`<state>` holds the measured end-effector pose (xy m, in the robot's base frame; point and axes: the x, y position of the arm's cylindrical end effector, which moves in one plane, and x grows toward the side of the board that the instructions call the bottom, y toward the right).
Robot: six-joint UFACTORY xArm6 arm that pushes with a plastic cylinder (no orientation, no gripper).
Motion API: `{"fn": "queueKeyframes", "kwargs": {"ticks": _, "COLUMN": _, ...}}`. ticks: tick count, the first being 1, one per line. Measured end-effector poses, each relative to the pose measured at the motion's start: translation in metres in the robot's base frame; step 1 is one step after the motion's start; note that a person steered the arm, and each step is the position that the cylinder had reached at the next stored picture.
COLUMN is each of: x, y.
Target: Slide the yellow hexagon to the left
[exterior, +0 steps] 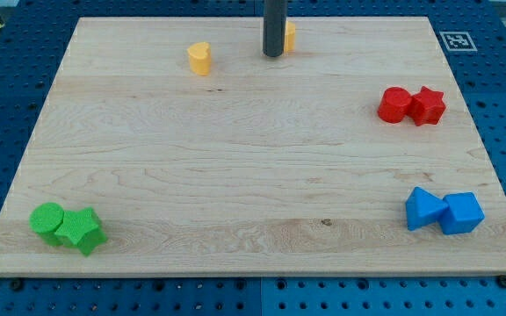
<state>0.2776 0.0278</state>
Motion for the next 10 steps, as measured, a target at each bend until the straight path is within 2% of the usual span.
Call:
{"fn": "queueKeyframes", "kwargs": {"ticks": 3, "x": 0.007, "y": 0.061}}
{"fn": "queueKeyframes", "kwargs": {"ticks": 4, "x": 0.005, "y": 0.061}}
{"fn": "queueKeyframes", "kwargs": {"ticks": 5, "x": -0.018, "y": 0.060}}
{"fn": "queueKeyframes", "kwargs": {"ticks": 10, "x": -0.029, "y": 0.001}}
